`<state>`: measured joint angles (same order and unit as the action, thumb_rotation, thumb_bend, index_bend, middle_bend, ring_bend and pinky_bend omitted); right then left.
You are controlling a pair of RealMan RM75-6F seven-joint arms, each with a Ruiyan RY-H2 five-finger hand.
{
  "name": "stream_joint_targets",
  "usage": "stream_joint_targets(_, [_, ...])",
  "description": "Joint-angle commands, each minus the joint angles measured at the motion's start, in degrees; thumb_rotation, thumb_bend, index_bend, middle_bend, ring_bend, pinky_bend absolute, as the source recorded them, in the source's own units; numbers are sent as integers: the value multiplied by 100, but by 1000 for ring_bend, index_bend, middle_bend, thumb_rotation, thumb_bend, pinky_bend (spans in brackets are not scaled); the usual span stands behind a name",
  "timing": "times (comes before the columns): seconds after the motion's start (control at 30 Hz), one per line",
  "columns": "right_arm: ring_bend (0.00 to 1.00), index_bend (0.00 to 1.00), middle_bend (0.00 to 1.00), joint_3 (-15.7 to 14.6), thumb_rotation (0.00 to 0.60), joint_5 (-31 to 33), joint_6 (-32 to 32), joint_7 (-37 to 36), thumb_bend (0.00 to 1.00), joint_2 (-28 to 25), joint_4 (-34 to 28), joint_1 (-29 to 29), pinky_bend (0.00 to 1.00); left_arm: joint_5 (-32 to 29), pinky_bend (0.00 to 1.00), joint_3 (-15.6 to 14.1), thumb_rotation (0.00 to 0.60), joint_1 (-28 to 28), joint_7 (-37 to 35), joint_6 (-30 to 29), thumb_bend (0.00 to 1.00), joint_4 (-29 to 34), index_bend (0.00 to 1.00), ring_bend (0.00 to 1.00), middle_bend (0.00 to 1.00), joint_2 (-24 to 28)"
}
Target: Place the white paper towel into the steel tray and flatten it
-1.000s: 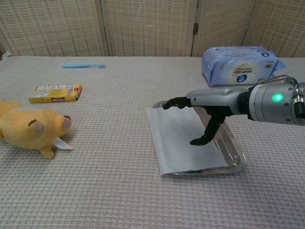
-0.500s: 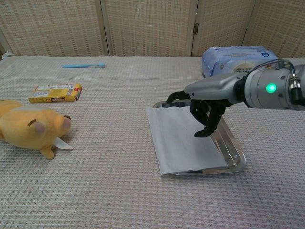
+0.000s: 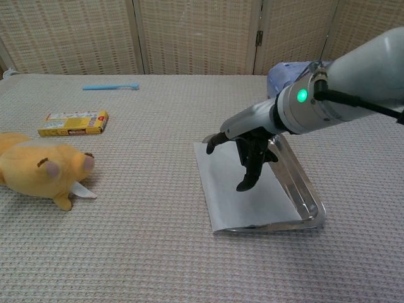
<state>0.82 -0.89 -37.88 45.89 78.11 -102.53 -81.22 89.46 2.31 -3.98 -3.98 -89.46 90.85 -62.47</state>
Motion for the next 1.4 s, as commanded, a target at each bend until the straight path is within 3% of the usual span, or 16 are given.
stream_joint_targets(0.03, [749, 62, 881, -211, 508, 334, 203, -55, 350, 41, 110, -375, 621, 5, 86, -1, 600, 5, -20, -9, 344, -6, 20, 0, 19, 7])
stream_joint_targets(0.27, [756, 62, 884, -502, 509, 516, 594, -403, 349, 182, 410, -614, 625, 22, 86, -15, 600, -2, -4, 6, 345, 10, 20, 0, 19, -4])
stream_joint_targets(0.83, [738, 62, 887, -753, 506, -109, 940, -1459, 349, 573, 1131, -758, 631, -13, 86, -4, 600, 3, -120, 13, 345, -12, 23, 0, 19, 31])
stream_joint_targets(1.4, [738, 62, 890, -1238, 506, -453, 913, -2083, 349, 277, 989, -862, 634, -50, 86, -2, 600, -3, -6, 48, 347, -9, 22, 0, 19, 2])
